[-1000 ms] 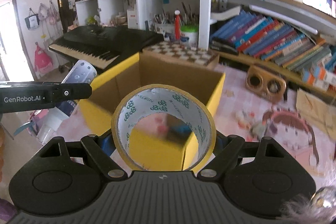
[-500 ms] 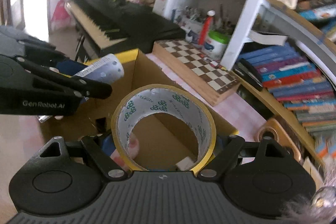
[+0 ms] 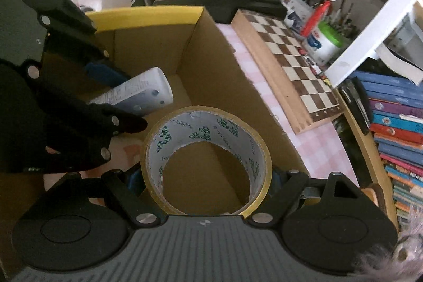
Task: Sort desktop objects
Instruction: 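Open the right tool dropping the tape roll into the box while the left tool releases the bottle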
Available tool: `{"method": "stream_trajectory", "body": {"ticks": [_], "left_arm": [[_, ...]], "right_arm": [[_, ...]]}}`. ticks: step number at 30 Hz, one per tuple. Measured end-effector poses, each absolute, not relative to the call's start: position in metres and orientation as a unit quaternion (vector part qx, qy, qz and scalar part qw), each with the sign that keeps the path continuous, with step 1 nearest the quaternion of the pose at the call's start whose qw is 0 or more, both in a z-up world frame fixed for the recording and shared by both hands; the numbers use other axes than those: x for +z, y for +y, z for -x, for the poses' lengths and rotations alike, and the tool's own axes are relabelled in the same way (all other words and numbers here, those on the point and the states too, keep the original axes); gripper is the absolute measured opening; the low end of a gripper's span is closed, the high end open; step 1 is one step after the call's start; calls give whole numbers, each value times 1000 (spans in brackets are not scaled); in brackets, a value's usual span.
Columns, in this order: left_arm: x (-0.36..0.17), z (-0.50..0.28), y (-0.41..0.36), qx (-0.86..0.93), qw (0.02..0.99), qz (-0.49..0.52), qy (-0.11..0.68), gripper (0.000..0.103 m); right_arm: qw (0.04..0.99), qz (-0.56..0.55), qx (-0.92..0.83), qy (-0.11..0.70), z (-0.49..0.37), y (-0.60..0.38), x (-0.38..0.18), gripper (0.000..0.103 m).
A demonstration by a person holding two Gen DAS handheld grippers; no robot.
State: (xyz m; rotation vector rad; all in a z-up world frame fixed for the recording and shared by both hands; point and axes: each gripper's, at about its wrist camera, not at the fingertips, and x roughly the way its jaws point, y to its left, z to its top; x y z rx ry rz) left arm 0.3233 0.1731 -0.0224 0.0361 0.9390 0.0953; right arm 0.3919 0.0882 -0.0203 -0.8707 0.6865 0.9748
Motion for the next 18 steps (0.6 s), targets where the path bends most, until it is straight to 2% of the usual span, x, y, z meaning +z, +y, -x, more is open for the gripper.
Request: {"method": "stream_trajectory", "body": {"ticks": [6,12,18], "left_arm": [[-22,-322,174,44,890,-14,454,31],[-5,-314,169,43,910,-18,411,34],[20,-293,163,53,934,-30,351,55]], "right_arm": [[728,411,442,325,-401,98,-29,84],[739,395,439,322,-402,96,-26,85],[766,358,434,310,-390,83,-9,85]]}}
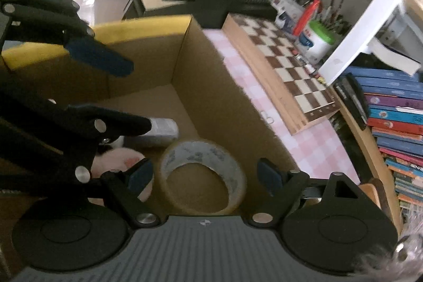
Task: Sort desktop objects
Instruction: 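Open the right tool dropping the tape roll into the box while the left tool releases the bottle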
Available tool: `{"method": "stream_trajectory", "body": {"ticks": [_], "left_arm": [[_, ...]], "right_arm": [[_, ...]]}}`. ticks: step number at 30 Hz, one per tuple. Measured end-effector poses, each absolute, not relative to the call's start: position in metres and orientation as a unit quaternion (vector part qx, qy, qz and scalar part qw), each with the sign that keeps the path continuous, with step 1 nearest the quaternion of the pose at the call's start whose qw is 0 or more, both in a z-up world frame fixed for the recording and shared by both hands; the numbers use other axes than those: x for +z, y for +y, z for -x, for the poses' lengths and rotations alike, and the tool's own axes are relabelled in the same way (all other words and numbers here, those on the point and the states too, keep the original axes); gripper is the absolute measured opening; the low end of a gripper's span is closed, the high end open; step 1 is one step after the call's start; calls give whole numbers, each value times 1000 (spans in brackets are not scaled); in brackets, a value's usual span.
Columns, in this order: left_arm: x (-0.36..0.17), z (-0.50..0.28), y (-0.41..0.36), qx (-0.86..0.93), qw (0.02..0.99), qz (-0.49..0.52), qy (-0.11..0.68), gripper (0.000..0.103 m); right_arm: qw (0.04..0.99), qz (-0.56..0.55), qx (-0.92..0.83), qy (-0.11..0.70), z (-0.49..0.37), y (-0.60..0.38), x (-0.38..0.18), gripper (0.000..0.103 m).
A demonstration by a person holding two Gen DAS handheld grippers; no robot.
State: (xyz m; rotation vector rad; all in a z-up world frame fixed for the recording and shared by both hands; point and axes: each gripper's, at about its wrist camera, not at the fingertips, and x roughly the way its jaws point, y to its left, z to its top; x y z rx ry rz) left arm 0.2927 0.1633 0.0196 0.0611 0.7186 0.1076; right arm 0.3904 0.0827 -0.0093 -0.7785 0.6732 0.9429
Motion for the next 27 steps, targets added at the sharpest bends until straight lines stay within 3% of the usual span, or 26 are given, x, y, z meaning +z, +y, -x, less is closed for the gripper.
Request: {"method": "stream_trajectory", "body": {"ticks": [7,16,27], "left_arm": [[46,-258,161,63,953,-9,296,70],[69,-208,154,66,967,8,246,81],[75,-149,155,72,972,24,224,85]], "right_arm": [[817,304,408,272,-364,49,29,85],[884,207,351,231,-323,-3,67,85],[933,131,257,213,-260,-55,82,84]]}}
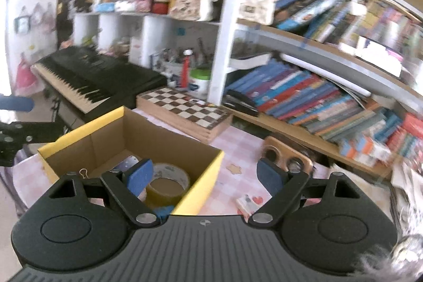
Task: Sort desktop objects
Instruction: 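Open the right tool dropping the tape roll into the box while the left tool releases the bottle, then withdraw both open tools up out of the yellow box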
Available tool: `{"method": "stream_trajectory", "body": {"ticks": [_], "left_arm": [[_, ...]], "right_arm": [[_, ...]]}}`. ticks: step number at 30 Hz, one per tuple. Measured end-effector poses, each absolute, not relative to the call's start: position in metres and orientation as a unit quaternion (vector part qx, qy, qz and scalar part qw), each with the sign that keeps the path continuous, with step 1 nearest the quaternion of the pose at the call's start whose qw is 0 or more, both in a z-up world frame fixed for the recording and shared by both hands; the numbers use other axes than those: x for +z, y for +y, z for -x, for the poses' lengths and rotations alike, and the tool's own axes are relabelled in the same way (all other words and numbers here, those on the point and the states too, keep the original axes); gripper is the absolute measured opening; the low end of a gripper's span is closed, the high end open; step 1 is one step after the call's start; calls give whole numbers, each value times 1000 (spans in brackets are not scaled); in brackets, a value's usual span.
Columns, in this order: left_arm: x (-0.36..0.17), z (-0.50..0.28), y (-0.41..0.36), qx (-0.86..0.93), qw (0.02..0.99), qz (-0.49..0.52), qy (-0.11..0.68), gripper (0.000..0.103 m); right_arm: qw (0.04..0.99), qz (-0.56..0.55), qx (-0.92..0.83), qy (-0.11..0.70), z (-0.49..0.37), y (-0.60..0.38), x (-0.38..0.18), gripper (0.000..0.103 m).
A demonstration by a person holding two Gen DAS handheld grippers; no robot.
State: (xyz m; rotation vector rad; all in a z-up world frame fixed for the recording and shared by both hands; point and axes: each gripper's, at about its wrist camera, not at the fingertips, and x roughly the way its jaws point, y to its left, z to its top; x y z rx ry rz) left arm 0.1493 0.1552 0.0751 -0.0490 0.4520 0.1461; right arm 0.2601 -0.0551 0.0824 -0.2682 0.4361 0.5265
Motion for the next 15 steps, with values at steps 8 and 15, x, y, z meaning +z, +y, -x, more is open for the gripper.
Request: {"method": "stream_trajectory", "body": {"ticks": [8,15], "left_arm": [[64,-106,150,79,971,37,224,90],[52,-78,145,81,967,46,236,90]], "right_arm": [[951,68,205,222,-206,-76,72,84],[952,49,185,237,-165,-80,53,84]]}}
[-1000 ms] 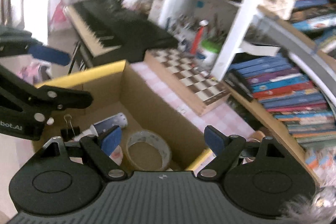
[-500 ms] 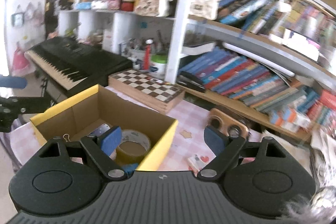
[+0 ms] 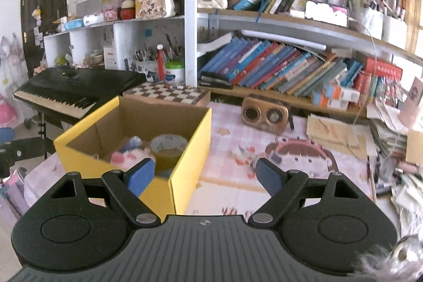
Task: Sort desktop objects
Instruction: 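Withdraw both open tools up out of the yellow box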
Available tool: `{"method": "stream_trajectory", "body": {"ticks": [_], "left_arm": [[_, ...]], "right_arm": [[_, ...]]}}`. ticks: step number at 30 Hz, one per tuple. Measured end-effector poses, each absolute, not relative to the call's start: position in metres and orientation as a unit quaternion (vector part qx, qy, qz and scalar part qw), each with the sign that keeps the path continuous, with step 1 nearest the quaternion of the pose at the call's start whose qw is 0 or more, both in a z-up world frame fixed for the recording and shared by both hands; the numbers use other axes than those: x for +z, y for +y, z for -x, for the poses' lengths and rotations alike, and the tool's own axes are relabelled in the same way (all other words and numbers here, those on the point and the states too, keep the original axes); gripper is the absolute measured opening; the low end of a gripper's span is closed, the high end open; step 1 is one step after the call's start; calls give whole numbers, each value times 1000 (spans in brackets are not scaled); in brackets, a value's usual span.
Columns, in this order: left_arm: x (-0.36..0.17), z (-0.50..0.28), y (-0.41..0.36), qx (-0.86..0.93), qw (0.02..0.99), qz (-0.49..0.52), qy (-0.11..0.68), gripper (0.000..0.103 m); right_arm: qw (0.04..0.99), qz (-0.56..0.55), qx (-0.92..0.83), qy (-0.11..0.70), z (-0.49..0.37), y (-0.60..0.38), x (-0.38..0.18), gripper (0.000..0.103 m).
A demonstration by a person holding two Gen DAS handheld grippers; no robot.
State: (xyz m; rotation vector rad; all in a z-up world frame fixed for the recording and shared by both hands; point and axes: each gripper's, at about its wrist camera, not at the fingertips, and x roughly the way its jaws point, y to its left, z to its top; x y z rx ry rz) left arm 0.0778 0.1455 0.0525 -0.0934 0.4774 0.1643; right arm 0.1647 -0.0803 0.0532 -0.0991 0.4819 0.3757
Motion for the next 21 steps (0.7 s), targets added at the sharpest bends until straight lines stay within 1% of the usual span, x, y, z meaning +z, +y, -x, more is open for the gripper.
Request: {"method": "stream_trajectory", "body": {"ticks": [11,17,21], "left_arm": [[33,-54,136,79,962,43,259,90],[24,-44,127,73,959,34,270,91],[17,-40,123,67,956,38,282,91]], "right_arm": [[950,42,167,262,-119,-84,24,84],[947,59,164,268,-98,-84,11,84],[940,64,172,287,-87,-83,1,84]]}}
